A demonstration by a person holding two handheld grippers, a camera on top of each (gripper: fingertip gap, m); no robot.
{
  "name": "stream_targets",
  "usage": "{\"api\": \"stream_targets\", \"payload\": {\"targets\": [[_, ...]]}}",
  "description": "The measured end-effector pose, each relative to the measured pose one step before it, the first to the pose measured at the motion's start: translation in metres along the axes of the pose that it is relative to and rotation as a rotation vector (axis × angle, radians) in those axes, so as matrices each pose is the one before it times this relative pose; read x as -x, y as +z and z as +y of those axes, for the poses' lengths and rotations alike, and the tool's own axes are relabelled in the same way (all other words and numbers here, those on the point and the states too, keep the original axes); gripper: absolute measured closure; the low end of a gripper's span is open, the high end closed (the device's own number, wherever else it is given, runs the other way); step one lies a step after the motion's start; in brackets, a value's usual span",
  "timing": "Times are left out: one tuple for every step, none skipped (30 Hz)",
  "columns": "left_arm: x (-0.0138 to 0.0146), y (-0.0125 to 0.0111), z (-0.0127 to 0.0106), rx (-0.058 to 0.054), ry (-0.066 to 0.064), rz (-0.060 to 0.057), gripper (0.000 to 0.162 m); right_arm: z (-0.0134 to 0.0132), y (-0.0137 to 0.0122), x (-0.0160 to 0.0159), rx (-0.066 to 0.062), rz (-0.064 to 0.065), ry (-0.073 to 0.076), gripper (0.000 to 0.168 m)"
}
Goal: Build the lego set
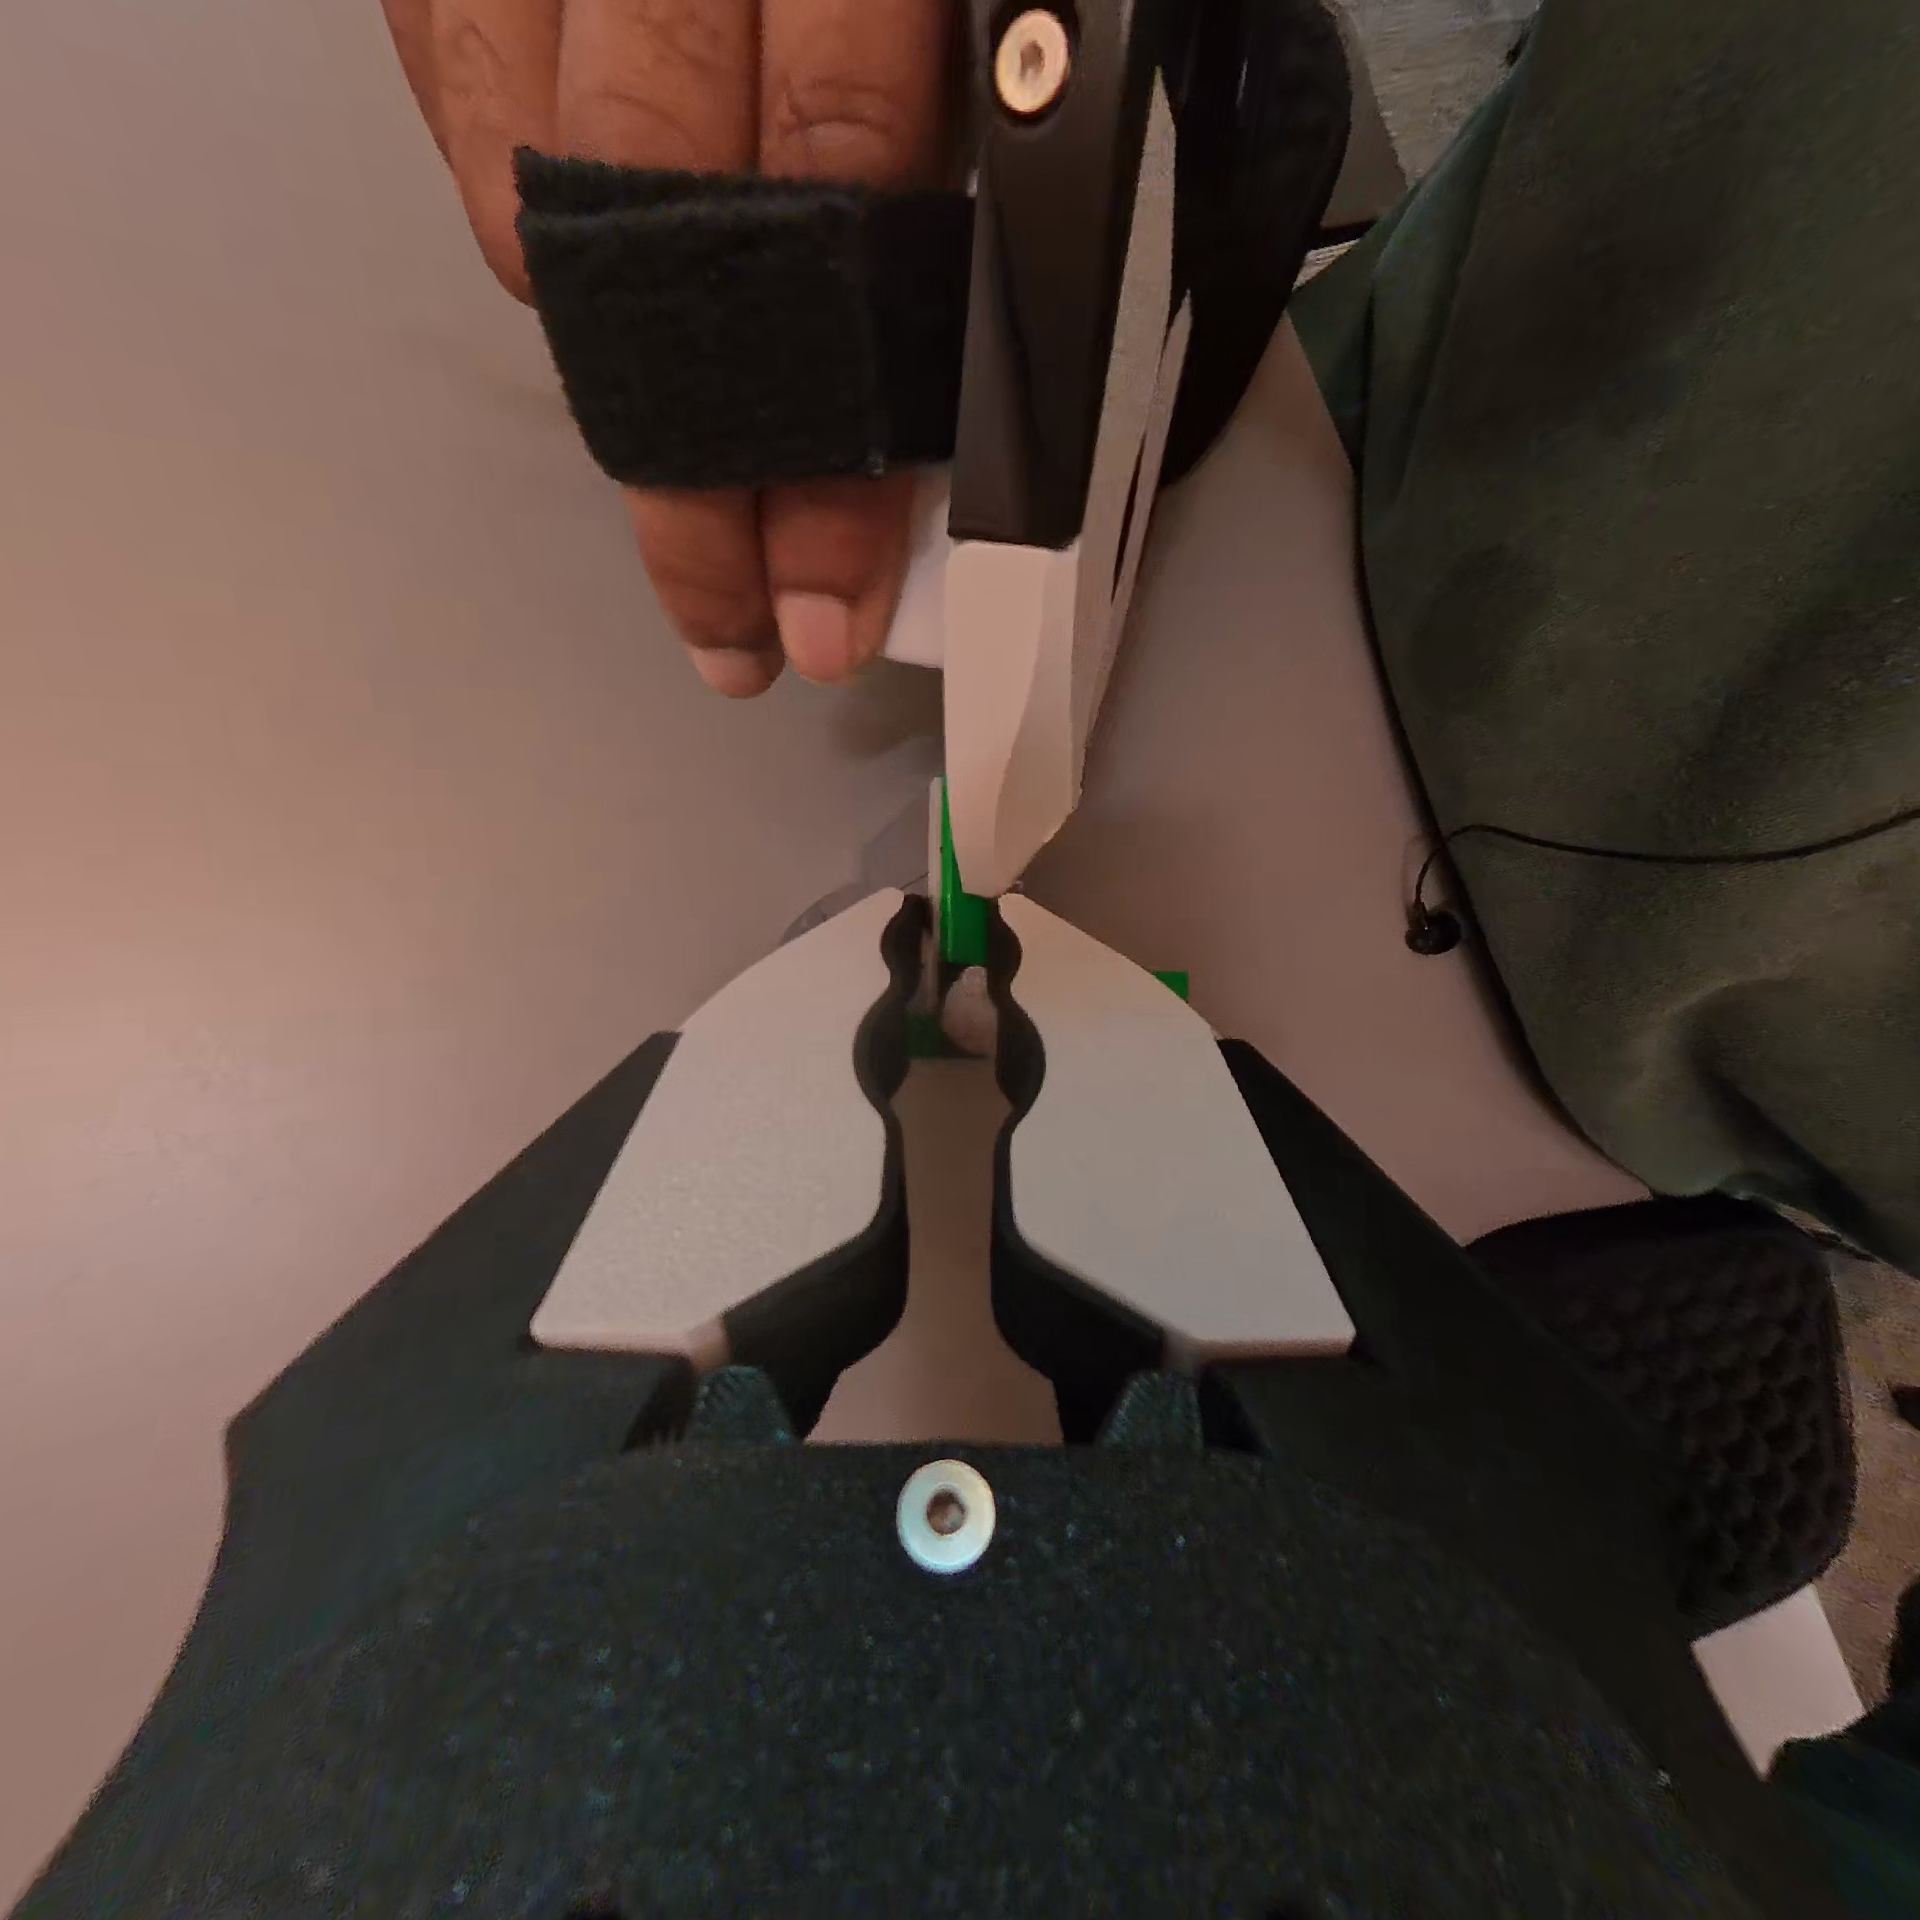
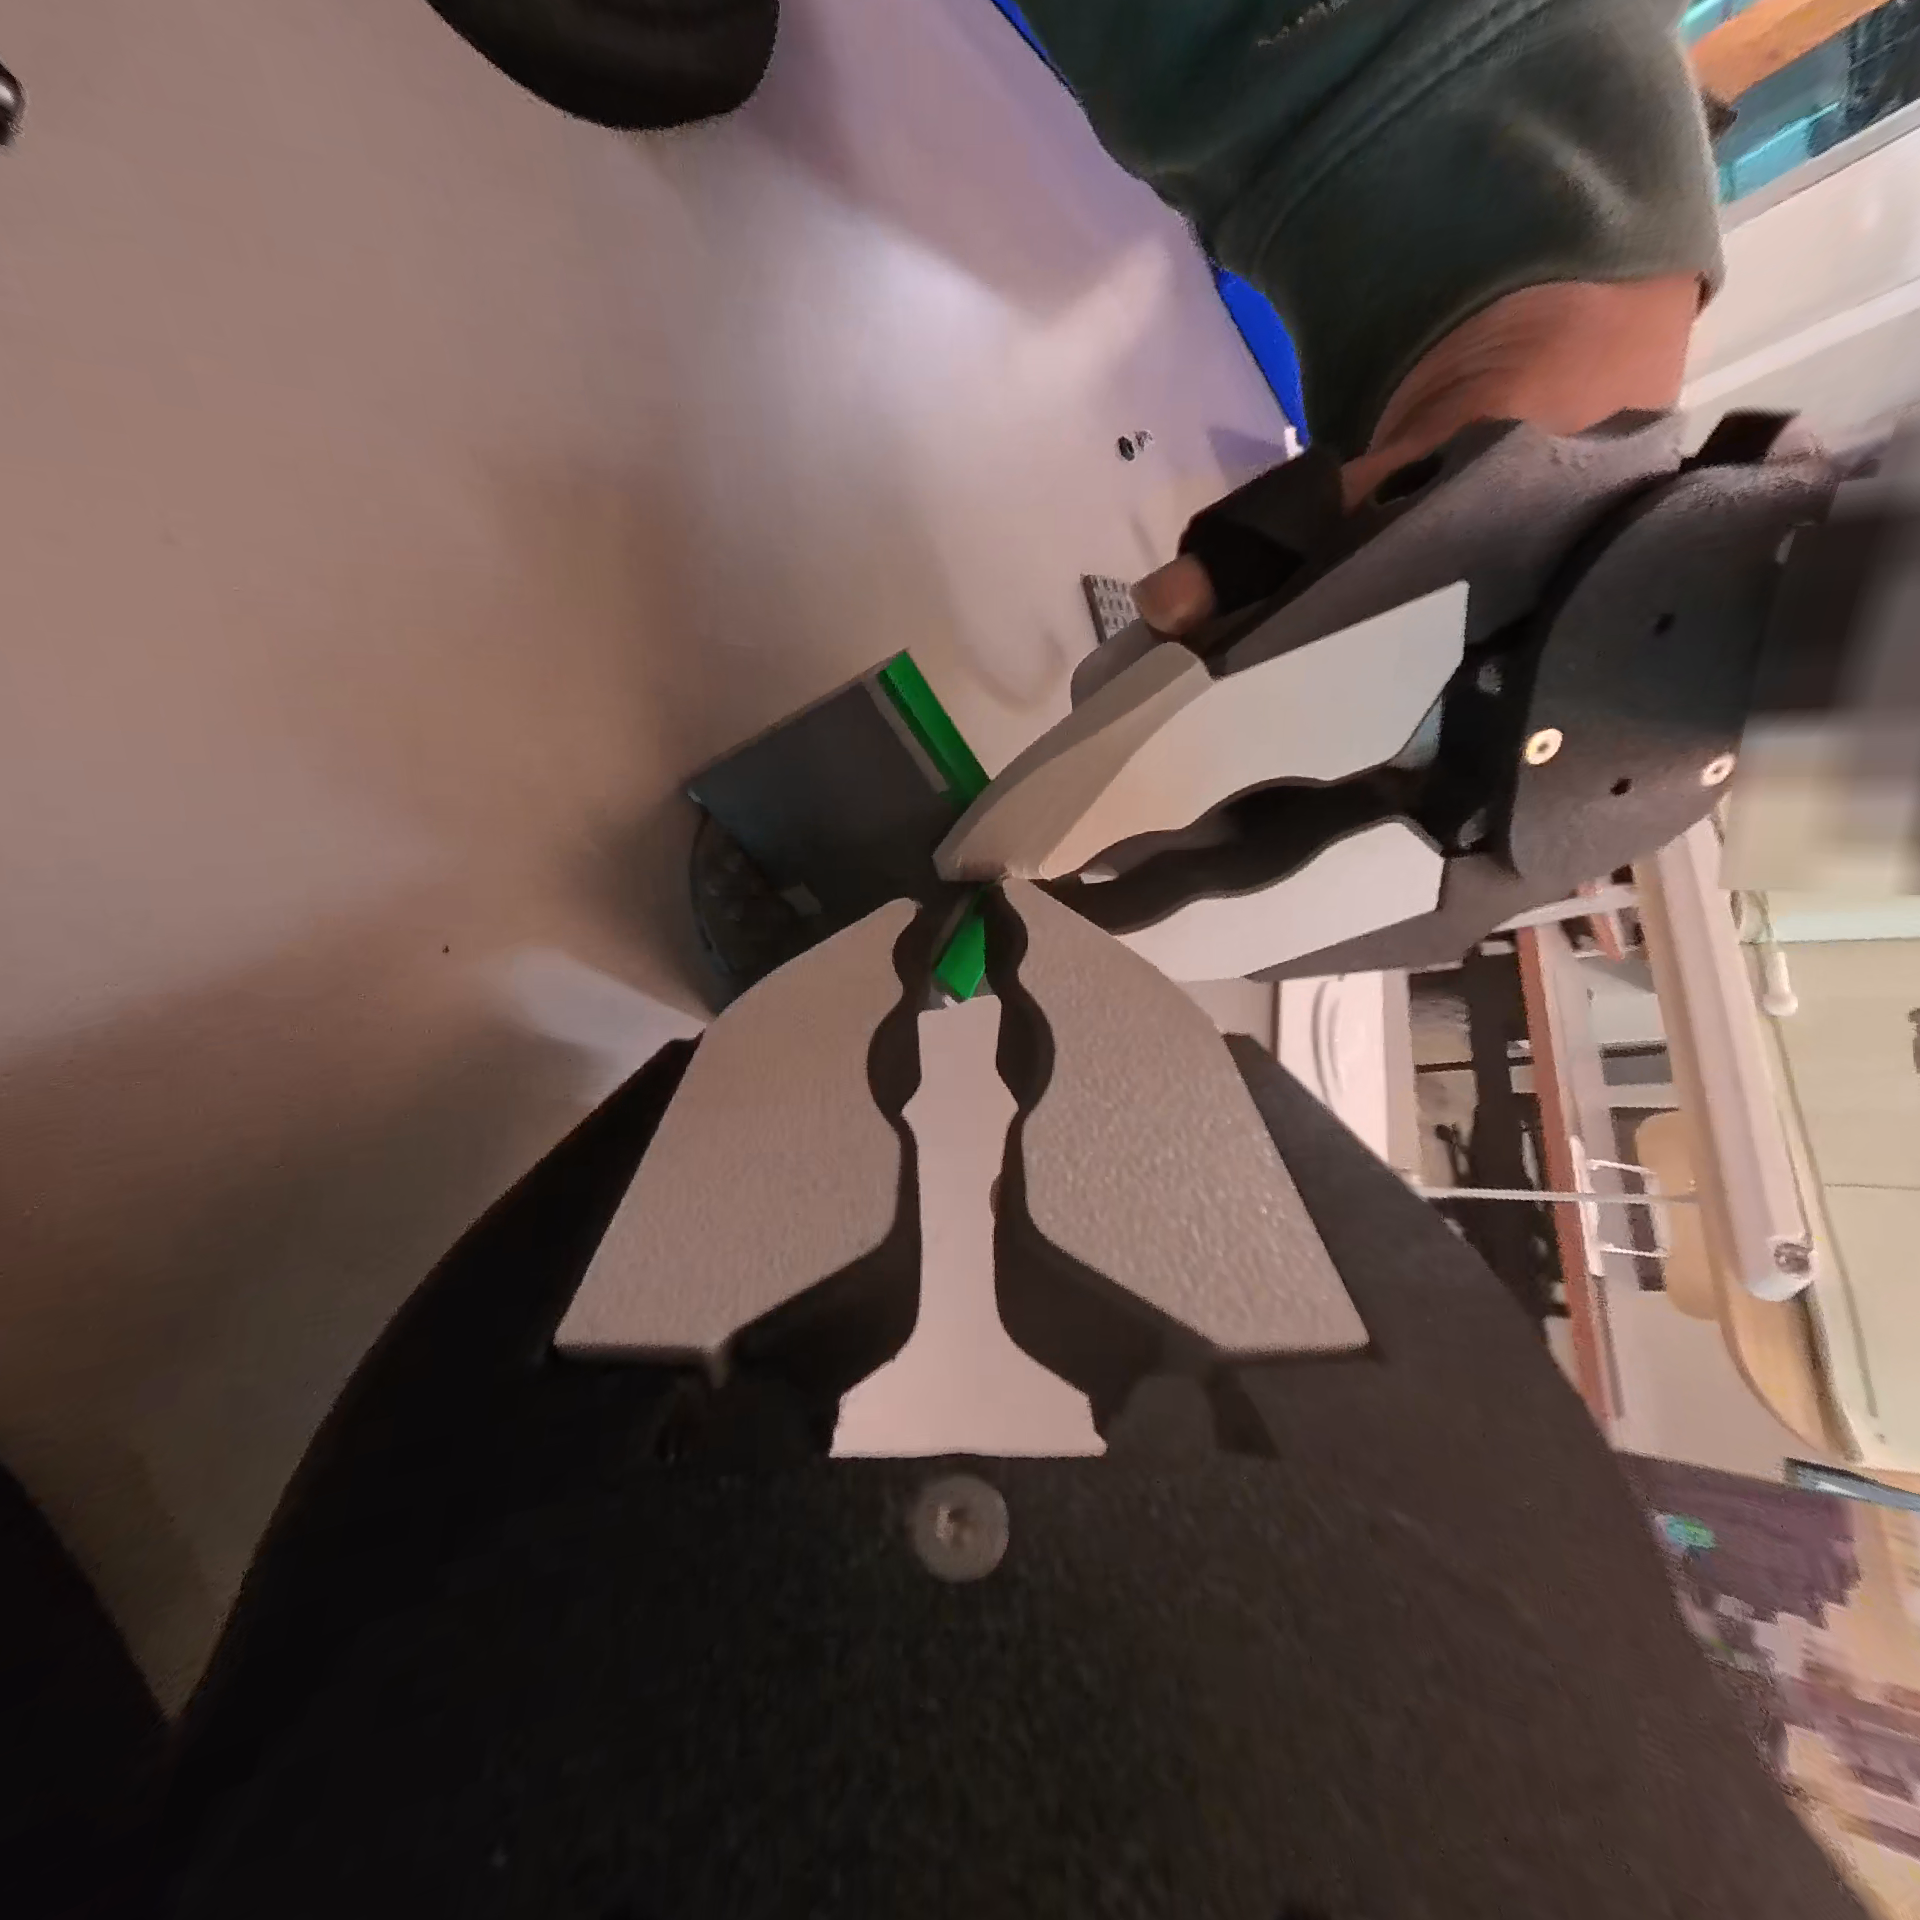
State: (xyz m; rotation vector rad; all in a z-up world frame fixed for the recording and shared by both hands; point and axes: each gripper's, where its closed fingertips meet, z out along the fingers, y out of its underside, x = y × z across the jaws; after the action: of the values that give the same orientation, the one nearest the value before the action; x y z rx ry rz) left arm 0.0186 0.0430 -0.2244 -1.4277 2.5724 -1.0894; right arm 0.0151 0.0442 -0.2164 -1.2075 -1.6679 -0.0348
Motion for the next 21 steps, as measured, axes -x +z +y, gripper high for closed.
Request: {"api": "stream_targets", "payload": {"targets": [[0.00066,-0.00052,-0.00072,-0.0045,0.0048,-0.0252,0.149,-0.00043,-0.00024,-0.00062,-0.0013,-0.0052,0.0306,0.159],[-0.00046,-0.00114,-0.0018,-0.014,0.0054,-0.0234,0.148,-0.00046,-0.0004,-0.00021,-0.0045,-0.0015,0.0187,0.16],[-0.00088,-0.00203,-0.00198,-0.0173,0.0054,-0.0253,0.148,-0.00019,-0.00032,0.00042,-0.0036,0.0003,0.006,0.159],[0.0008,-0.00258,-0.00196,-0.0186,0.01,-0.0393,0.148,0.00016,0.00017,0.00072,0.0006,0.0022,0.013,0.157],[-0.00002,-0.00305,-0.002,-0.0209,0.0092,-0.0357,0.146,-0.0004,0.0005,0.0017,-0.0026,-0.0054,0.0228,0.152],[-0.00152,-0.00303,-0.00156,-0.0177,0.003,-0.026,0.145,-0.00056,0.00033,0.00061,-0.0044,-0.0016,0.0208,0.149],[-0.00127,-0.00339,-0.00107,-0.0152,0.0014,-0.0297,0.146,-0.00034,-0.00026,-0.00141,-0.0012,0.0078,0.0183,0.148],[-0.00014,-0.00339,-0.00054,-0.0122,0.0057,-0.0387,0.146,-0.00132,-0.00119,-0.00174,-0.0066,0.003,0.0276,0.147],[0.00132,-0.0036,-0.00056,-0.0115,0.0019,-0.0475,0.147,-0.00289,-0.00221,-0.00159,-0.0152,-0.0014,0.0363,0.146],[0.00222,-0.00403,-0.00036,-0.0095,-0.0066,-0.053,0.147,-0.00266,-0.00256,-0.00244,-0.0141,0.0037,0.0414,0.145],[0.00204,-0.00421,-0.00088,-0.0153,-0.0074,-0.0517,0.147,-0.00209,-0.0027,-0.00239,-0.0115,0.0033,0.0468,0.144],[0.00148,-0.00401,-0.00111,-0.0209,-0.0068,-0.0496,0.148,-0.00176,-0.0026,-0.00255,-0.0112,0.0028,0.0551,0.143],[0.00074,-0.00322,0.00008,-0.0158,-0.0077,-0.0451,0.15,-0.00091,-0.00221,-0.00294,-0.0074,0.0045,0.0639,0.144],[0.00007,-0.00214,0.00136,-0.009,-0.01,-0.0384,0.152,-0.00039,-0.00172,-0.003,-0.0041,0.0057,0.0688,0.144],[0.0,-0.00091,0.00166,-0.0074,-0.0151,-0.0328,0.154,-0.00049,-0.00125,-0.00303,-0.007,0.0074,0.0692,0.147],[-0.00073,0.00013,0.0017,-0.0057,-0.0191,-0.0212,0.154,-0.00031,-0.00035,-0.0015,-0.0063,-0.0025,0.0687,0.148],[-0.00147,0.00092,0.00084,-0.0094,-0.022,-0.0097,0.154,0.00044,0.00063,-0.00064,0.0005,-0.0063,0.0689,0.15],[-0.00117,0.0015,0.00036,-0.0108,-0.0279,-0.0036,0.155,0.00124,0.00139,0.00081,0.0057,-0.0142,0.0612,0.15],[-0.00096,0.00189,0.00016,-0.0093,-0.0289,0.0011,0.155,0.00123,0.00187,0.00118,0.0046,-0.0141,0.0494,0.15],[-0.00087,0.00232,0.00051,-0.0046,-0.0252,0.0045,0.157,0.00075,0.00171,0.00128,-0.0014,-0.0106,0.0373,0.151],[-0.0001,0.00231,0.00059,0.0003,-0.02,0.0018,0.158,0.00129,0.00171,0.00018,0.0029,-0.0036,0.0329,0.151]]}}
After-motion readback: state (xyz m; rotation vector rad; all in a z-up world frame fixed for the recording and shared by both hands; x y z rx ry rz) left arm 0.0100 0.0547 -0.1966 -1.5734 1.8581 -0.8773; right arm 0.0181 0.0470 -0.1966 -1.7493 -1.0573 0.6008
